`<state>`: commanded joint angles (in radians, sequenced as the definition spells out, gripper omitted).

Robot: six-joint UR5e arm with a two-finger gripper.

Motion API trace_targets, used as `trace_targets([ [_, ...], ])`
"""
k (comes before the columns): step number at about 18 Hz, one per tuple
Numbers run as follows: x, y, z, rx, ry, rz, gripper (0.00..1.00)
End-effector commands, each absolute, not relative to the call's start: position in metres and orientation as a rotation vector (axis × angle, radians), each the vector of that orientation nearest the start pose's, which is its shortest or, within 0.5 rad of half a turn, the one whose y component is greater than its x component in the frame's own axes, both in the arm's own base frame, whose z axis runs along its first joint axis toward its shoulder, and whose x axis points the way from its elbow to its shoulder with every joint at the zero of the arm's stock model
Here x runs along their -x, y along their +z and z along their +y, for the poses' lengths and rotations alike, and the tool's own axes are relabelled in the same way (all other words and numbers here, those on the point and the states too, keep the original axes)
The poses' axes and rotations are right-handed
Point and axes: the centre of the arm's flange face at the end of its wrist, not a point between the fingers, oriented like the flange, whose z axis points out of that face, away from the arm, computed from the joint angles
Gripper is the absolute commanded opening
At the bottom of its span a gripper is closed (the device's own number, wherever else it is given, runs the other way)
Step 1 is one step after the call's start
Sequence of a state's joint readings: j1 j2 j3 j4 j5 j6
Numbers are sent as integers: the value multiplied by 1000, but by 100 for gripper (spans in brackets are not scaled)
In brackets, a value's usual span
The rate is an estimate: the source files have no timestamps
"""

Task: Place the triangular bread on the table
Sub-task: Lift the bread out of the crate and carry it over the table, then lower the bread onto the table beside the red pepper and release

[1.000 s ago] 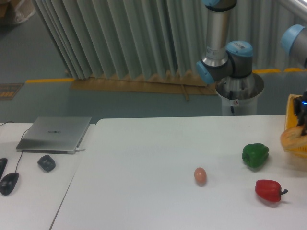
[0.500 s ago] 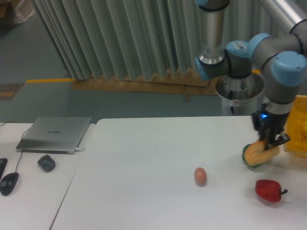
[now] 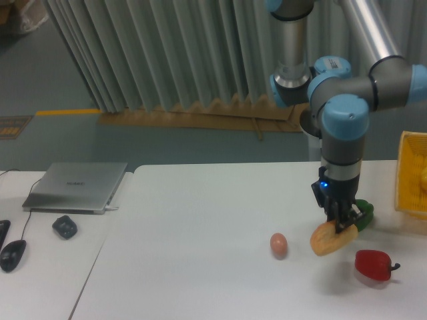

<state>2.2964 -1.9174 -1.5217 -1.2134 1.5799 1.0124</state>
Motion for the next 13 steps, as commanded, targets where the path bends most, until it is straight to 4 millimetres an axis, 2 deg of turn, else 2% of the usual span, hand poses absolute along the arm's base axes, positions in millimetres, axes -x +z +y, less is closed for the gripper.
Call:
trace_targets([
  [6,320,335,565,3084,104,449,30],
  [10,318,334,567,3084,119,460,32],
  [12,319,334,566,3094,134,461,35],
  [13,318,333,566,3100,145,466,44],
])
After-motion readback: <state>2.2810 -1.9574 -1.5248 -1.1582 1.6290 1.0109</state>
